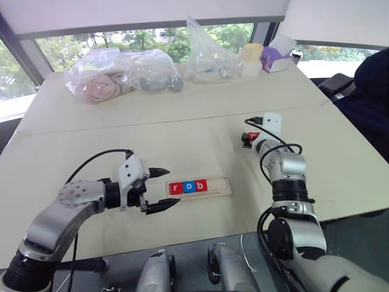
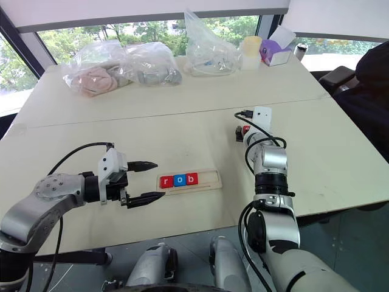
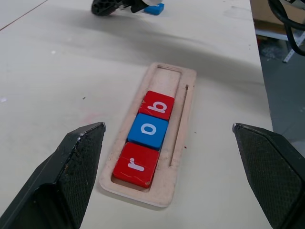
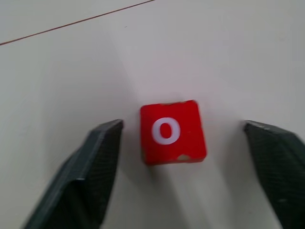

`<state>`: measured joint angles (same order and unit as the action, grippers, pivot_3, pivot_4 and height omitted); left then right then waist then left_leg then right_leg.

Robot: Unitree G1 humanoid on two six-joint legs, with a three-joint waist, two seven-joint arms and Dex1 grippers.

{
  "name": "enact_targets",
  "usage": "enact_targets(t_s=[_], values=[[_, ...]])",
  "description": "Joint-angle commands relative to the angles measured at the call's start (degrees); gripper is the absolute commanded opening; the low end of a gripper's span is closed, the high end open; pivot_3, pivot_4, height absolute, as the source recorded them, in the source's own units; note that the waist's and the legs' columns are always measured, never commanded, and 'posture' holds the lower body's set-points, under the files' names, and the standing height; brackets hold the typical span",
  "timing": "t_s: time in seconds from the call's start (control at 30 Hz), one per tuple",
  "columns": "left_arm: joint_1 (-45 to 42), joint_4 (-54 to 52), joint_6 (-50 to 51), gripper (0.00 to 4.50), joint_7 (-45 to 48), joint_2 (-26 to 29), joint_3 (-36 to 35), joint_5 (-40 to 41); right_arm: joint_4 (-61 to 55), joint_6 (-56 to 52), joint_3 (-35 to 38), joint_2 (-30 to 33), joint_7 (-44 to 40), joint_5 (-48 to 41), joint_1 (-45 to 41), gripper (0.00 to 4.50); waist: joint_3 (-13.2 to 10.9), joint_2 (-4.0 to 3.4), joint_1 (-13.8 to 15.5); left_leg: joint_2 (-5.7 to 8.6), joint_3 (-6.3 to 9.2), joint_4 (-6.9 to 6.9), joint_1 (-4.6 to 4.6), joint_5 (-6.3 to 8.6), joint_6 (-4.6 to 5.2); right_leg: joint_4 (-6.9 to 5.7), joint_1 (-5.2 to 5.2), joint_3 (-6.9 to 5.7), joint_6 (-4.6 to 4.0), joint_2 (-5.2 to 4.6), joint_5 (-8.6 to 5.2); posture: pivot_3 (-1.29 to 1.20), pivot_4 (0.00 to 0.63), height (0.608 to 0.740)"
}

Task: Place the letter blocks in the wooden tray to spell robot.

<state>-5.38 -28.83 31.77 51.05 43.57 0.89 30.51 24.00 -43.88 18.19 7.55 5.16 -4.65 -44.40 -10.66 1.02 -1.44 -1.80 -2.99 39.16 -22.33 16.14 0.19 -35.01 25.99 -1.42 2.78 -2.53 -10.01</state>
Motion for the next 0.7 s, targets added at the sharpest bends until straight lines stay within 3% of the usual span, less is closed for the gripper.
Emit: enact_targets(t_s=[0.03,0.1,0.17,0.37,0.53,0.7], values=[[-0.35,-2.15,-0.09,4.50,-0.42,0.02,-1.15,0.51,-0.30,-1.86,-1.76,-0.21,-1.00,-0.79,1.09,2.09,0.00,0.00,-0.49,0.00,0.00,-0.01,-0.01,0.00,0.00,0.00,0.01,0.00,0.00,0.00,0.00,0.00,0.150,0.740],[0.04,-2.41,0.14,4.50,-0.50,-0.03,-0.95,0.66,-3.90,-4.05,-3.46,0.00,-1.30,-0.22,2.86,1.17,0.00,0.00,-0.98,0.00,0.02,-0.04,-0.01,0.00,0.00,0.00,0.01,0.00,0.00,0.01,-0.01,0.00,0.150,0.740],[0.00,-2.38,0.09,4.50,-0.40,-0.08,-0.57,0.51,-7.48,-6.14,-4.61,0.10,-1.88,-0.46,4.27,1.17,0.00,0.00,-1.08,-0.01,0.05,-0.13,-0.02,0.00,0.00,-0.01,0.04,0.00,0.02,0.03,-0.03,0.00,0.150,0.740],[-2.69,-0.75,0.22,4.50,0.59,-1.16,1.01,0.59,-40.77,-23.43,-12.85,5.16,-7.49,-2.88,15.89,1.17,-0.03,-0.05,-0.74,-0.02,0.13,-0.23,-0.18,0.00,0.00,-0.08,0.29,-0.06,0.00,0.05,-0.13,0.00,0.150,0.740],[-2.87,-0.19,0.42,4.50,2.13,-0.92,1.49,0.76,-65.21,-44.61,-11.21,6.16,-9.71,-6.43,25.07,1.17,-0.04,-0.05,-0.70,-0.04,0.11,-0.22,-0.25,0.01,-0.01,-0.06,0.37,-0.07,0.02,-0.01,-0.17,0.00,0.150,0.740],[-3.19,0.87,0.25,4.50,3.88,-0.46,1.86,0.68,-74.42,-48.62,-10.17,5.87,-10.06,-7.55,29.85,1.17,-0.04,-0.06,-0.85,-0.06,0.11,-0.20,-0.23,0.03,-0.04,0.01,0.38,-0.11,-0.07,-0.10,-0.22,0.00,0.150,0.740]])
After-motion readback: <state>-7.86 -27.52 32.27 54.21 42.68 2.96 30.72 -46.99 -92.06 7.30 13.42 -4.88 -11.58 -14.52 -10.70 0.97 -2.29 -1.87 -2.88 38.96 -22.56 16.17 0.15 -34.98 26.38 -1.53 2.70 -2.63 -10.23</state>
